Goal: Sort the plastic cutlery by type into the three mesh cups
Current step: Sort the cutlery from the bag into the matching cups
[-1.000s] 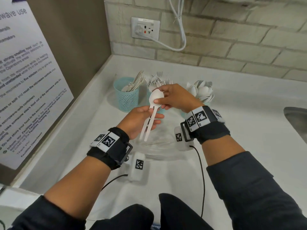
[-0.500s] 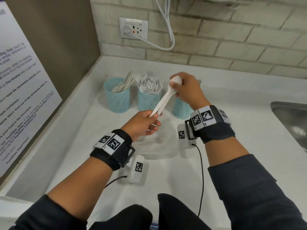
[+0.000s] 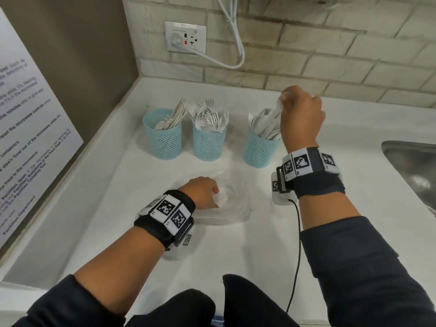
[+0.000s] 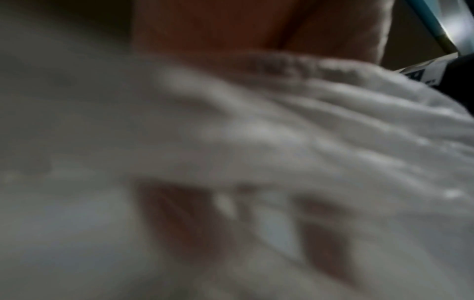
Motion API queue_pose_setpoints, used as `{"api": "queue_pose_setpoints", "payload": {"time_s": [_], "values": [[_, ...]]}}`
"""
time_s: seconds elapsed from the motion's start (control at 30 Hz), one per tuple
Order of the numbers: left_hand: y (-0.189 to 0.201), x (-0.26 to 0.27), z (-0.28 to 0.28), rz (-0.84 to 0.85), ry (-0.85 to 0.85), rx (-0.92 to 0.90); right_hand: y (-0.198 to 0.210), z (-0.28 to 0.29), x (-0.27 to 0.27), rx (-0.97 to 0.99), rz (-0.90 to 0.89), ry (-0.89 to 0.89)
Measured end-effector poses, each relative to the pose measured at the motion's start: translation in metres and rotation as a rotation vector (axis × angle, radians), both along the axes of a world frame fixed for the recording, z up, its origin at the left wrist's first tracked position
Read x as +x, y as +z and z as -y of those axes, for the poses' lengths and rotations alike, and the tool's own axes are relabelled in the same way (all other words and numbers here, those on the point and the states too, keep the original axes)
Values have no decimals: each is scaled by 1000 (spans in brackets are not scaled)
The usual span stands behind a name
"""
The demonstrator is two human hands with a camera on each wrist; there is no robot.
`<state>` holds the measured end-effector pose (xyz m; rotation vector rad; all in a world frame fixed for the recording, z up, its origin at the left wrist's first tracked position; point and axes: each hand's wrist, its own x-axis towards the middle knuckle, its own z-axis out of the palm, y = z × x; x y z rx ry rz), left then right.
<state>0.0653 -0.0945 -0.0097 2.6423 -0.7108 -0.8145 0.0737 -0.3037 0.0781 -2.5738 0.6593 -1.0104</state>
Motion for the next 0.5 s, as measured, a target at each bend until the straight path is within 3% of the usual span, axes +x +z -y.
{"api": "queue_pose_setpoints", "payload": {"time_s": [0.2, 0.37, 0.5], "values": [[-4, 1, -7, 20, -64, 57, -46, -5, 6, -144, -295, 74], [-6, 2, -10, 57, -83, 80, -30, -10, 7, -120, -386, 68], [-9, 2, -10, 61, -99, 89, -3, -30, 3, -20, -194, 293]]}}
